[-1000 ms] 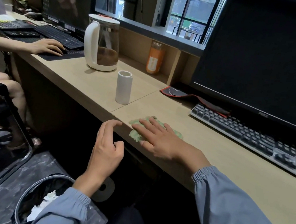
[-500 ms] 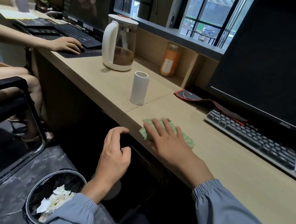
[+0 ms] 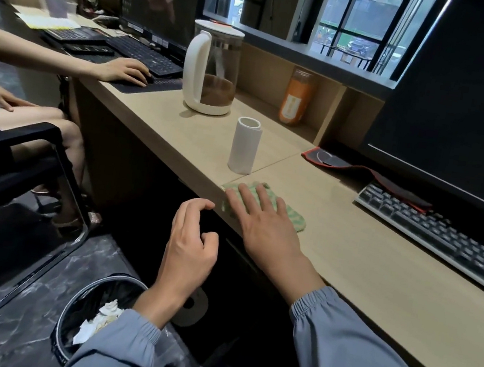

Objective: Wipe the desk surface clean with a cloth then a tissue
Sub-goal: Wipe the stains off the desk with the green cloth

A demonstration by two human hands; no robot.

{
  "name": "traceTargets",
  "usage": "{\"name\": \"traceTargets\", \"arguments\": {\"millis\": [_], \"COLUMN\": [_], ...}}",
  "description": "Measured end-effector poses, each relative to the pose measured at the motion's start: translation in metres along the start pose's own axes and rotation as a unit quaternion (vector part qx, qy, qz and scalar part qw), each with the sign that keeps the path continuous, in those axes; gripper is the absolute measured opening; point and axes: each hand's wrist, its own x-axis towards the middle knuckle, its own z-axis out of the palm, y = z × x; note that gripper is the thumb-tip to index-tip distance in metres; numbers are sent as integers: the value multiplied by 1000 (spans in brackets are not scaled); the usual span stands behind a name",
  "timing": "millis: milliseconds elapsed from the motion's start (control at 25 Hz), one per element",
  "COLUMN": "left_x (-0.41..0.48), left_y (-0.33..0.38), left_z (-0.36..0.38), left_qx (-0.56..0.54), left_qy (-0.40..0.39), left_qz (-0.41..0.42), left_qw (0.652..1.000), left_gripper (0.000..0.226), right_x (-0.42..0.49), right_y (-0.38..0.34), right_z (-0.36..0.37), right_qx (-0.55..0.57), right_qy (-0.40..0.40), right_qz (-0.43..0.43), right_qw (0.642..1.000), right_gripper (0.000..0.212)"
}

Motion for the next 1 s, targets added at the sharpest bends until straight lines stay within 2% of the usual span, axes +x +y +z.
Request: {"name": "traceTargets", "arguments": {"millis": [160, 360, 560, 840, 920, 1000], "left_x": [-12, -35, -61, -107, -121, -135], "left_y": [19, 52, 90, 146, 163, 179], "left_z": [12, 36, 65, 103, 118, 132], "left_qx": [-5, 48, 45, 43, 26, 12], "left_qy": [-21, -45, -87, -155, -178, -204], "left_qz": [13, 123, 180, 296, 331, 355], "left_qw": [1000, 990, 979, 941, 926, 912], "left_gripper": [48, 50, 48, 41, 39, 36], "right_x": [-34, -100, -190, -330, -372, -412], "right_y": [14, 39, 70, 125, 139, 153], "right_z": [1, 2, 2, 17, 14, 10], "right_qx": [-7, -6, 0, -20, -21, -19], "right_qy": [-1, 5, 12, 12, 6, 3], "right_qz": [10, 48, 107, 187, 214, 237], "right_qw": [1000, 999, 994, 982, 977, 971], "right_gripper": [71, 72, 75, 82, 78, 63]}}
